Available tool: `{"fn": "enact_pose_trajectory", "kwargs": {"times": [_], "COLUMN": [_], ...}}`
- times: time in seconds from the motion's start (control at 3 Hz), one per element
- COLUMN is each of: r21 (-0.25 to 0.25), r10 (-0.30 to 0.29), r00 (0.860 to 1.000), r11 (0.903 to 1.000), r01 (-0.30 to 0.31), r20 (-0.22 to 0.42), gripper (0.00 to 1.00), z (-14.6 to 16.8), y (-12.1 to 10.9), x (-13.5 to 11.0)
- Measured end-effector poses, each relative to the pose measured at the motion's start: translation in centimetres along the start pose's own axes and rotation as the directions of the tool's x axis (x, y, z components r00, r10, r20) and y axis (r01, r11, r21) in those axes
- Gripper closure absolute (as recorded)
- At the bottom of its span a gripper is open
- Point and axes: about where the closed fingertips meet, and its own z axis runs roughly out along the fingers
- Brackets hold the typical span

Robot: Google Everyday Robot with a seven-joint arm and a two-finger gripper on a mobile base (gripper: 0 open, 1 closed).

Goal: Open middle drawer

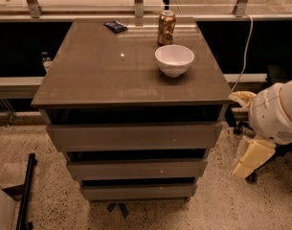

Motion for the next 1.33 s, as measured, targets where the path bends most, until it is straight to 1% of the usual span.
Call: {"fn": "enact_pose_trajectory", "kwargs": {"times": [0.33,0.67,1.0,1.33], "r21": [-0.006,-0.004,-0.026,-0.034], "r10": [-0.004,0.017,0.059,0.065], "r00": [0.995,0.984,0.970,0.968], "r11": [1.0000,0.9999,0.9982,0.9977], "r01": [0.004,-0.017,-0.054,-0.058], "r20": [0.095,0.180,0.237,0.243], "gripper": [0.00,0.00,0.00,0.00], "z": [2.7,5.9,9.8,10.3], "y": [1.6,2.3,2.3,2.3], "x": [0.9,2.0,3.5,3.7]}}
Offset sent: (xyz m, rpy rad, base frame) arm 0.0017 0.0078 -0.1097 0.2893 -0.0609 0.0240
